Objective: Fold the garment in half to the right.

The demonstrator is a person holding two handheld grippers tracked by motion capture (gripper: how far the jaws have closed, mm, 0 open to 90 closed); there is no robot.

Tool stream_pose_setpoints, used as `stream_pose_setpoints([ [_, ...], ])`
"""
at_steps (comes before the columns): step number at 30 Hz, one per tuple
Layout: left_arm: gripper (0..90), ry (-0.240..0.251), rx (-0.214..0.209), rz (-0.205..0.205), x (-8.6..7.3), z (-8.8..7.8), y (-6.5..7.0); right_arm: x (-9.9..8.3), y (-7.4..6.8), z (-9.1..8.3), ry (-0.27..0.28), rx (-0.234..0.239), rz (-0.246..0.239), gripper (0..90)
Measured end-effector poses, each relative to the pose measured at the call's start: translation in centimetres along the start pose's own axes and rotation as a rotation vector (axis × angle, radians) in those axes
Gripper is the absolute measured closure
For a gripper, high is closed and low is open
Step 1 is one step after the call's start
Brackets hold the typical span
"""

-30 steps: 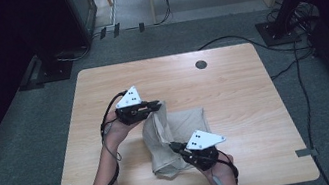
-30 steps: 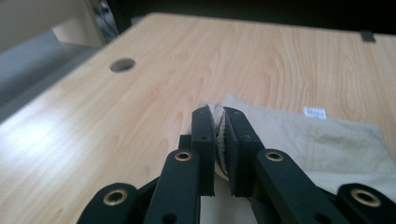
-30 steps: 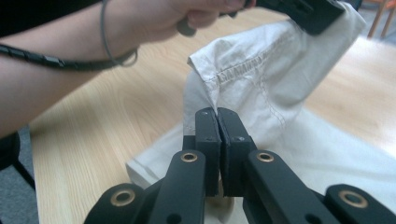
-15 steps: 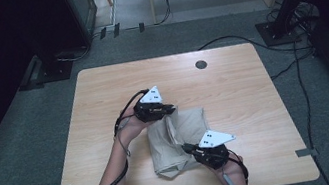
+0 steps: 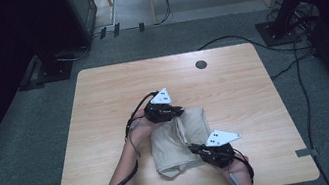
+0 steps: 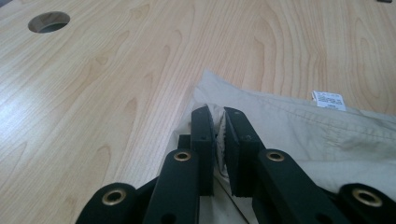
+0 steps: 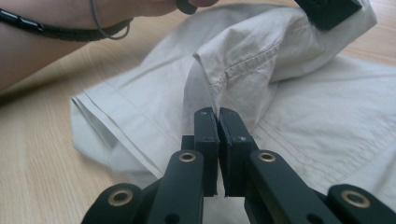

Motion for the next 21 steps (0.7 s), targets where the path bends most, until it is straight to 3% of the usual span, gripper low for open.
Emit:
stream_pose_setpoints([
  [5,82.7,-0.026,0.002,0.013,-0.1,1.0,0.2,-0.4,0.5,-0.1,-0.017,-0.012,0.003,84.7],
  [8,81.2,-0.028,0.005,0.000,-0.2,1.4,0.2,-0.5,0.6,-0.3,-0.025,-0.016,-0.002,81.4],
  [12,77.0,-0.027,0.008,0.009,0.0,1.5,0.4,-0.4,0.9,-0.8,-0.026,0.012,0.010,72.4],
  [15,67.0,0.010,0.007,0.016,0.8,1.2,0.7,-0.1,1.0,-1.4,-0.015,0.015,-0.004,66.9],
  [21,38.8,0.110,0.095,0.029,2.6,-1.0,0.4,1.3,1.5,-3.4,0.038,-0.009,-0.023,60.2],
])
Point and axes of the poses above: each handheld gripper's, and its own axes: z roughly forward along the jaws, x roughly out of its top, y roughly to its right, the point moved 6 cm from there along z, roughly forward along the jaws, and after that the axes turned 5 degrees about x, right-handed, at the moved point
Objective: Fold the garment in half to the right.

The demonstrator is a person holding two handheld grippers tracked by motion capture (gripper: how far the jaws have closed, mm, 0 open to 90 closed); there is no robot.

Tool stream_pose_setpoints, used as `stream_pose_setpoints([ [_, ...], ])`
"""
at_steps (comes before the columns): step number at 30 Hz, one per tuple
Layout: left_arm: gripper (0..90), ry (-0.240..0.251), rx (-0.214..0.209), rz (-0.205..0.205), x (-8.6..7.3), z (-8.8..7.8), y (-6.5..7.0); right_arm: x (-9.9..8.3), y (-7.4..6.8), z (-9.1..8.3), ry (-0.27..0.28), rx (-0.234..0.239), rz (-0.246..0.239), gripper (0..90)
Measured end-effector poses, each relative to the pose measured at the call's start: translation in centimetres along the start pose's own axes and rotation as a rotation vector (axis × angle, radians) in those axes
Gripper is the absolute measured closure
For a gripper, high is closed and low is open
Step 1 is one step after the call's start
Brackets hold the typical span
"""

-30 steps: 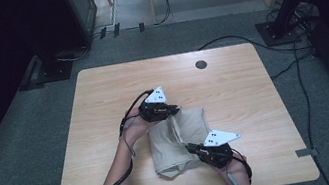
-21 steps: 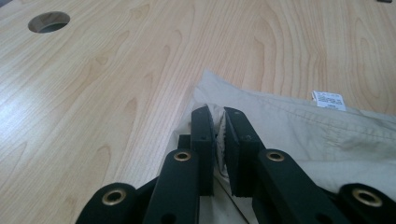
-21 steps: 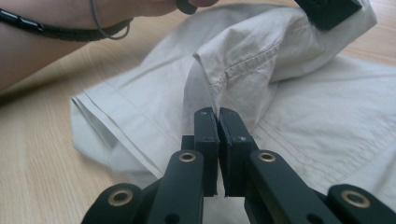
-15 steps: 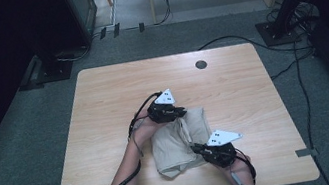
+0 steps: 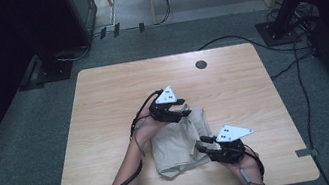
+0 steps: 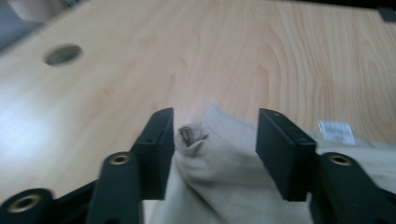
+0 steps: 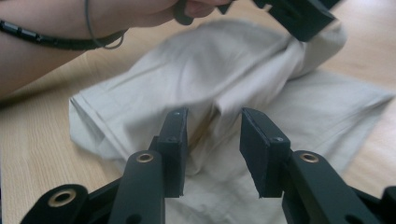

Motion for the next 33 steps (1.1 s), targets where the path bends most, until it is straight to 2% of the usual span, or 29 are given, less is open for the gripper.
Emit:
stream_pose_setpoints([
  [3,34.6,0.007,0.036,0.003,0.2,-1.0,-0.5,1.0,0.2,-1.0,0.046,-0.001,-0.016,58.1],
  [4,32.7,0.003,0.045,-0.001,0.1,-1.2,-0.6,1.6,0.3,-1.4,0.070,0.000,-0.039,57.3],
  [5,32.0,-0.019,0.072,-0.009,-0.5,-1.5,-1.0,1.8,0.3,-1.4,0.067,0.011,-0.048,55.7],
  [7,31.3,-0.031,0.076,-0.013,-0.8,-1.6,-1.1,1.9,0.4,-1.1,0.057,0.009,-0.060,55.2],
  [11,31.2,-0.089,0.092,-0.013,-2.4,-1.6,-1.3,1.6,0.8,0.8,-0.023,0.017,-0.073,53.3],
  [17,30.6,-0.123,0.096,-0.026,-3.7,-1.7,-1.4,0.7,1.3,3.1,-0.104,0.051,-0.067,50.8],
  [19,30.6,-0.131,0.099,-0.033,-4.1,-1.9,-1.4,0.5,1.4,3.4,-0.119,0.056,-0.083,50.2],
  [25,30.6,-0.151,0.108,-0.049,-5.6,-2.9,-1.5,0.4,1.6,4.0,-0.144,0.076,-0.074,47.9],
  [31,30.6,-0.145,0.112,-0.072,-6.4,-3.4,-1.5,0.3,1.8,5.1,-0.192,0.089,-0.139,45.2],
  [33,30.5,-0.142,0.107,-0.082,-6.6,-3.5,-1.5,0.3,1.9,5.5,-0.192,0.100,-0.137,43.1],
])
Point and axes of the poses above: each handheld gripper's, and its own axes: z roughly forward along the jaws, x roughly out of its top, y roughly to its right, the point moved 6 cm from there along z, roughly forward along the jaws, and after that the axes turned 5 degrees about x, right-handed, at the moved point
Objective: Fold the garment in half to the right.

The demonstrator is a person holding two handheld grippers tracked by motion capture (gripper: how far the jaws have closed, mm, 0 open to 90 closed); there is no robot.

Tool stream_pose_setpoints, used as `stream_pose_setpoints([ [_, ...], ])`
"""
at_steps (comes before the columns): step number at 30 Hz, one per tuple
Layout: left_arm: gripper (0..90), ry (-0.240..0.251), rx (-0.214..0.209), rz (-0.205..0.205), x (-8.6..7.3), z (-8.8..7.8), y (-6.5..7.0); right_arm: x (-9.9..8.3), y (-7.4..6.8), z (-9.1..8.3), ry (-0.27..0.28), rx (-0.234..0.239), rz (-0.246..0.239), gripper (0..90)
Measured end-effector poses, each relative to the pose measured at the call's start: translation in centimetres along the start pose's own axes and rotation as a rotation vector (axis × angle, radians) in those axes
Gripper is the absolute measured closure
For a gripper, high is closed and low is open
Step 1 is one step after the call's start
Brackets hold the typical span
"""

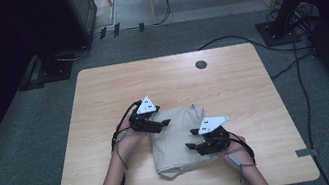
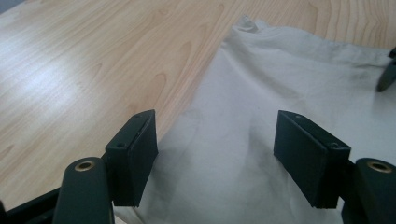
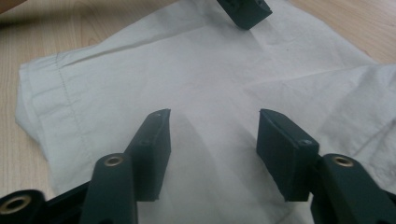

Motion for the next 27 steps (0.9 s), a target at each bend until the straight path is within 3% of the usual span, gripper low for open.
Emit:
stream_pose_setpoints([
  [9,30.5,-0.041,0.026,0.020,-0.9,0.4,-0.1,-0.4,0.8,1.1,-0.016,0.006,-0.032,40.3],
  [13,30.5,-0.063,0.034,0.021,-1.5,0.7,-0.2,-1.1,1.5,1.1,-0.037,-0.017,-0.014,40.2],
  [17,29.6,-0.041,0.028,0.004,-1.6,0.3,-0.2,-1.5,2.0,0.8,-0.035,-0.019,0.034,39.6],
  [27,27.7,-0.007,0.051,-0.042,-1.9,-1.0,-0.4,-1.1,1.9,0.6,-0.026,-0.005,-0.003,38.7],
])
Point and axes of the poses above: each handheld gripper's, and its own axes: z roughly forward along the jaws, x roughly out of its top, y roughly to its right, the point moved 6 cm from there along z, roughly forward along the jaws, and after that the axes turned 5 degrees about x, right-handed, at the moved point
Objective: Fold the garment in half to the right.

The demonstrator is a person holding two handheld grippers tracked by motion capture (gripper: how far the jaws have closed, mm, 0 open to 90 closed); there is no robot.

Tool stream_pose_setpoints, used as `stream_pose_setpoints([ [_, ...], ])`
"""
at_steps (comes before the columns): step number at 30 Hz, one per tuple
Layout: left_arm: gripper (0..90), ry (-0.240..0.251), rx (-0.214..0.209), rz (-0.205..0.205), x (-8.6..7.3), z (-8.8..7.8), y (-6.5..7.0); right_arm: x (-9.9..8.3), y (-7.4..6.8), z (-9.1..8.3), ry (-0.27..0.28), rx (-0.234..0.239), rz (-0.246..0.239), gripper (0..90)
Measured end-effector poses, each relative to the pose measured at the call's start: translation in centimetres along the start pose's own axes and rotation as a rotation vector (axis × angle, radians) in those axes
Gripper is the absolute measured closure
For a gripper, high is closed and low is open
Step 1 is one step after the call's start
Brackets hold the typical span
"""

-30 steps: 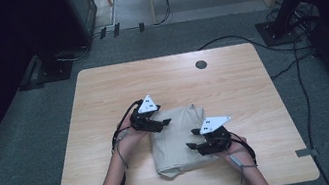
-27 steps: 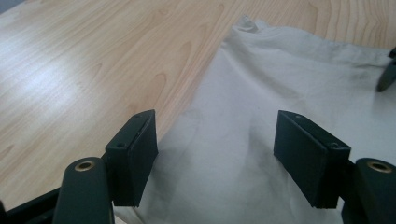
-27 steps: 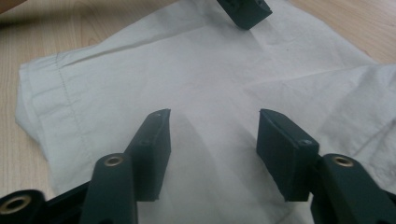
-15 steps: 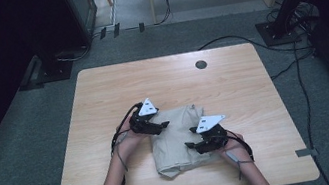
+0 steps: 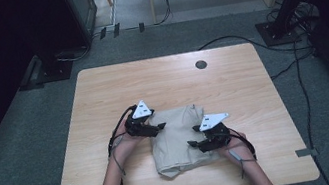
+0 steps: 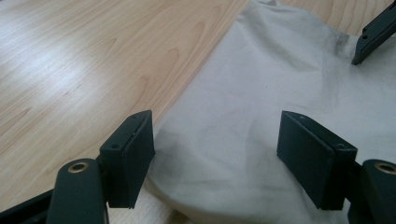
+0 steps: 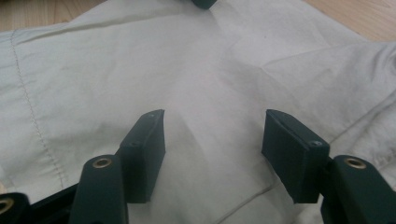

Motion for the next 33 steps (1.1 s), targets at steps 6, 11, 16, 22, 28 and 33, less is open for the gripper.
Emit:
stream_pose_setpoints([
  [6,27.6,0.013,0.008,-0.028,-0.2,-0.5,0.0,0.5,0.3,-0.1,0.004,-0.014,-0.013,35.9],
  [11,27.7,0.015,0.014,-0.024,-0.4,-0.8,0.2,0.8,0.7,-0.1,0.007,-0.012,-0.016,35.4],
  [16,27.6,0.019,0.018,-0.028,-0.6,-1.1,0.4,0.8,1.1,0.2,0.000,-0.014,-0.017,34.1],
  [22,27.6,0.000,0.025,-0.044,-1.3,-1.0,0.4,0.5,1.6,0.7,-0.028,-0.006,-0.013,33.4],
  [28,27.6,0.020,0.029,-0.060,-1.4,-1.4,0.4,0.7,1.8,0.4,-0.016,0.016,0.003,30.8],
  [33,27.6,0.043,0.036,-0.095,-1.4,-2.1,0.4,0.9,2.1,0.0,-0.009,0.006,-0.003,30.1],
])
Point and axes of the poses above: each handheld gripper's, and its own axes: z roughly forward along the jaws, x roughly out of its top, y roughly to its right, the point moved 6 cm from there along z, roughly forward along the jaws, and after that the axes turned 5 degrees about x, right-handed, at the moved point
